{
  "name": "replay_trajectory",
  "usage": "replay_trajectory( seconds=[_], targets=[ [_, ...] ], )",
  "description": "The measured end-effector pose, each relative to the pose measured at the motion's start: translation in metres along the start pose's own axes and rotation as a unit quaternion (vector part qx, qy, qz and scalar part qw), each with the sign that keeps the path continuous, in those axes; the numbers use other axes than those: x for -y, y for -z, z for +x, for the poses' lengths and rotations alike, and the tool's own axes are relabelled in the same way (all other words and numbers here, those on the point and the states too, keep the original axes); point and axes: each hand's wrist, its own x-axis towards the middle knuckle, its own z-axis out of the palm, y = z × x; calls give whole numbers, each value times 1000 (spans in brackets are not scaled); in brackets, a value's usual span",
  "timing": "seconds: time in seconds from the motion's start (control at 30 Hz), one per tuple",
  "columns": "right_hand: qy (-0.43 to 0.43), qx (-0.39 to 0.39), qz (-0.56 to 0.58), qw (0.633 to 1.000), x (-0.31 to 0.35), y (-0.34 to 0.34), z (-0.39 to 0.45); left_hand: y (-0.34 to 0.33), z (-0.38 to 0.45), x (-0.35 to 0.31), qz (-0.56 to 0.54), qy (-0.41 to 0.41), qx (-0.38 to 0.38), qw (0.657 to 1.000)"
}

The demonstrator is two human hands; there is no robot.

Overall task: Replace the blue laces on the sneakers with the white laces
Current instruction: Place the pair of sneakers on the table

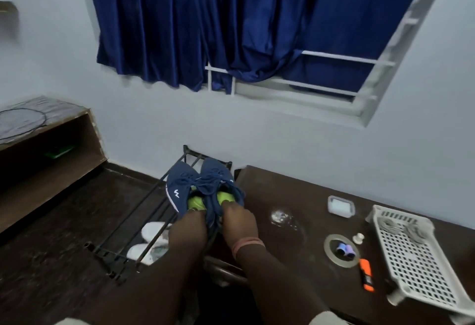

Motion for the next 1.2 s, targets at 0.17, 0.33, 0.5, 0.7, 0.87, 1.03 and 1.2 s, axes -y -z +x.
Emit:
replay_trajectory(
  seconds=[0.17,0.33,0.5,0.7,0.87,1.03,1.2],
  targets=[
    [-82,-34,24,996,-40,25,-44,-7,-13,-53,2,-49,25,998],
    [-143,-52,20,988,-80,41,-86,-23,-31,-104,2,-105,42,994],
    [-173,-36,7,984,-114,35,-112,-55,-39,-129,-4,-127,69,990],
    [-215,-16,26,976,-131,7,-119,-88,-34,-128,51,-123,83,988],
    [-234,15,88,968,-143,10,-97,-111,-10,-133,50,-80,81,992],
    [-272,50,140,951,-162,18,-89,-105,9,-134,45,-49,93,993],
    [-284,59,143,946,-160,19,-90,-96,17,-133,93,-73,108,987]
  ],
)
